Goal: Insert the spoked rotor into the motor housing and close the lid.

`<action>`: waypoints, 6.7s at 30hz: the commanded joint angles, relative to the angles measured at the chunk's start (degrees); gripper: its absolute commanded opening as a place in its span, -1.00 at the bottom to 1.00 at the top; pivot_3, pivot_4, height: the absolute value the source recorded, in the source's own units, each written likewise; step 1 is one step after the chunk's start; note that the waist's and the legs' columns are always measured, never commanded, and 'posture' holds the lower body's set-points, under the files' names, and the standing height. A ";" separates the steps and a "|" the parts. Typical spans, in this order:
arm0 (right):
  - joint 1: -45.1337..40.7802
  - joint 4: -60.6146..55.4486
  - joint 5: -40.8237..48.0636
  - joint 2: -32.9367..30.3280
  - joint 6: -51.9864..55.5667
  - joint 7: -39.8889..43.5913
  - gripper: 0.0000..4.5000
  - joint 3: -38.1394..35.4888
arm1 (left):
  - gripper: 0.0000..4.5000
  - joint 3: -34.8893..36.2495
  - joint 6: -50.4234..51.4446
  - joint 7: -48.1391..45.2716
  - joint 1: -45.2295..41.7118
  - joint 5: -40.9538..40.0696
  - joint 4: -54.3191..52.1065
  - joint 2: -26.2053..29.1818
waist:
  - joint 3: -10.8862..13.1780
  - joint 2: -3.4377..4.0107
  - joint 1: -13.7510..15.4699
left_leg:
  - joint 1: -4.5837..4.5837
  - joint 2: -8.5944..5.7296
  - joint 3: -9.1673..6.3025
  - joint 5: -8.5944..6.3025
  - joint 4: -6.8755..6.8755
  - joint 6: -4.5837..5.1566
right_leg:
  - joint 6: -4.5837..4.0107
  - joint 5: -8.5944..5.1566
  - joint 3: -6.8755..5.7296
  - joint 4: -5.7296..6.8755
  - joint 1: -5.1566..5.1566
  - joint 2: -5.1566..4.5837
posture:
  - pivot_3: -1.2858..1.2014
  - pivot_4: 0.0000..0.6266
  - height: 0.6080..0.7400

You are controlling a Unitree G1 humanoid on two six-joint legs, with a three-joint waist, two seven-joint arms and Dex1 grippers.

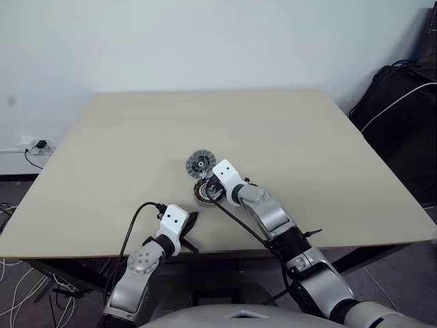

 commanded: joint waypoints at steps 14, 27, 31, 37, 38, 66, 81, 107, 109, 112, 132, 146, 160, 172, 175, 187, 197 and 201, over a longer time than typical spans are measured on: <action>0.52 -2.23 -0.06 -0.51 1.12 3.01 -0.99 0.81 | -1.00 0.12 -0.17 -0.37 -1.32 -0.77 -1.99 0.25 | -0.01 0.01 0.00 | 0.01 0.00 0.00 0.00 0.00 0.00 | 0.00 0.00 0.00 0.00 0.01 0.00 | 0.03 -1.00 1.00; 1.53 -3.82 0.20 -1.06 0.44 4.36 -0.99 0.90 | -1.00 -0.26 -0.51 -0.50 -1.83 -0.74 -0.99 0.03 | -0.02 0.03 -0.05 | 0.04 0.00 0.00 0.00 0.00 0.00 | 0.00 0.00 0.00 0.00 0.03 0.00 | 0.03 -1.00 1.00; 1.51 -3.88 0.32 -0.73 -0.08 4.07 -0.99 0.63 | -1.00 -0.30 -0.61 -0.55 -1.65 -0.76 -1.06 0.08 | -0.02 0.03 -0.04 | 0.04 0.00 0.00 0.00 0.00 0.00 | 0.00 0.00 0.00 0.00 0.03 0.00 | 0.03 -1.00 1.00; 1.43 -4.19 0.70 0.08 -1.20 3.84 -0.99 0.42 | -1.00 -0.34 -0.57 -0.52 -1.15 -0.75 -1.46 0.20 | -0.02 0.03 -0.07 | 0.04 0.00 0.00 0.00 -0.01 0.00 | 0.00 0.00 0.00 0.00 0.02 0.00 | 0.03 -1.00 1.00; 1.43 -4.38 0.84 0.27 -1.47 3.82 -0.99 0.29 | -1.00 -0.34 -0.55 -0.51 -1.08 -0.74 -1.52 0.22 | -0.02 0.03 -0.08 | 0.04 0.00 0.00 0.00 -0.02 0.00 | 0.00 0.00 0.00 0.00 0.02 0.00 | 0.03 -1.00 1.00; 0.70 -2.98 -0.24 1.70 -0.46 1.28 -0.99 0.52 | -1.00 -0.46 0.00 -0.24 -0.97 -0.80 -2.11 0.08 | -0.01 0.04 0.00 | 0.03 0.00 -0.01 0.00 -0.03 0.00 | 0.00 0.00 0.00 -0.01 0.01 0.00 | 0.03 -1.00 1.00; 0.80 -1.12 -0.05 1.92 -0.85 2.48 -0.99 1.29 | -1.00 -0.32 -0.14 -0.07 -0.30 -0.85 -2.57 0.16 | -0.01 0.04 -0.02 | 0.04 0.00 -0.01 0.00 -0.03 -0.01 | 0.00 -0.01 0.00 -0.01 0.02 0.00 | 0.03 -1.00 1.00; 6.65 -12.42 3.99 -0.72 -6.82 -1.71 -0.99 -8.55 | -1.00 0.41 -1.62 1.80 0.37 0.14 -3.06 0.25 | 0.00 0.04 0.06 | 0.00 -0.01 -0.04 -0.01 -0.04 0.01 | 0.01 -0.01 -0.01 -0.03 0.01 -0.01 | 0.03 -1.00 1.00; 9.17 -16.61 5.71 -2.33 -4.89 -1.94 -0.99 -12.03 | -1.00 0.71 -2.02 2.39 0.52 0.22 -2.96 0.22 | 0.00 0.04 0.15 | -0.01 -0.01 -0.04 -0.01 -0.04 0.01 | 0.01 -0.01 -0.01 -0.03 0.00 -0.01 | 0.03 -1.00 1.00; 13.58 -22.81 8.17 -4.98 -1.40 -2.16 -0.75 -17.36 | -1.00 1.31 -2.32 3.24 0.37 0.00 -2.62 -0.16 | 0.00 0.04 0.35 | -0.03 -0.01 -0.05 -0.03 -0.04 0.04 | 0.02 -0.02 -0.01 -0.06 0.03 -0.03 | 0.03 -1.00 1.00; 18.56 -37.30 42.31 11.78 37.85 -13.87 0.96 -49.89 | -1.00 1.07 -0.76 0.53 -1.76 -1.35 -1.18 -0.30 | 0.13 0.25 0.30 | -0.07 -0.06 0.04 0.01 -0.01 0.17 | 0.27 -0.09 0.03 -0.11 0.05 -0.13 | 0.03 -1.00 1.00; 15.25 -27.60 48.30 11.85 36.86 -17.86 0.96 -51.19 | -1.00 1.45 -0.77 1.09 -0.32 -1.43 -2.26 -0.40 | 0.16 0.35 -0.01 | -0.07 -0.05 0.06 0.01 -0.12 0.19 | 0.25 -0.10 0.03 -0.15 0.03 -0.13 | 0.03 -1.00 1.00; 11.96 -15.05 57.39 12.74 31.38 -21.31 0.72 -55.99 | -1.00 1.50 -0.40 0.35 -1.16 -1.70 -2.24 -0.06 | 0.19 0.39 -0.05 | -0.07 -0.05 0.07 0.01 -0.14 0.21 | 0.21 -0.07 0.04 -0.16 0.03 -0.13 | 0.03 -1.00 1.00; 15.99 -15.64 56.58 10.41 31.64 -22.88 -0.81 -51.78 | -1.00 1.65 -0.34 0.71 -0.92 -1.61 -2.41 -0.22 | 0.04 0.45 -0.08 | -0.02 -0.04 0.08 0.01 -0.15 0.22 | 0.26 -0.10 0.05 -0.18 0.06 -0.13 | 0.03 -1.00 1.00; 17.33 -16.62 56.69 9.73 32.00 -23.51 -0.81 -50.55 | -1.00 1.61 -0.29 0.77 -0.74 -1.56 -2.41 -0.22 | -0.05 0.54 0.00 | -0.02 -0.04 0.08 0.01 -0.13 0.24 | 0.37 -0.17 0.05 -0.19 0.09 -0.14 | 0.03 -1.00 1.00; 17.98 -22.50 63.02 13.91 24.20 -19.06 -0.81 -46.61 | -1.00 1.33 -0.37 0.51 -0.64 -1.52 -2.36 -0.15 | 0.02 0.65 -0.11 | -0.15 -0.04 0.09 -0.01 -0.15 0.27 | 0.40 -0.18 0.06 -0.23 0.04 -0.14 | 0.03 -1.00 1.00; 13.87 -18.36 63.37 16.93 18.12 -15.04 -0.81 -36.03 | -1.00 1.44 -0.64 0.54 0.17 -1.54 -3.39 0.12 | 0.08 0.62 -0.14 | -0.15 -0.04 0.10 -0.01 -0.18 0.26 | 0.31 -0.12 0.07 -0.24 0.00 -0.14 | 0.03 -1.00 1.00; 11.90 -13.77 63.85 16.87 17.99 -14.35 -0.81 -33.49 | -1.00 1.65 -0.47 0.68 0.66 -1.59 -3.98 0.21 | 0.11 0.57 -0.13 | -0.14 -0.04 0.11 0.00 -0.18 0.26 | 0.18 -0.05 0.07 -0.24 -0.04 -0.13 | 0.03 -1.00 1.00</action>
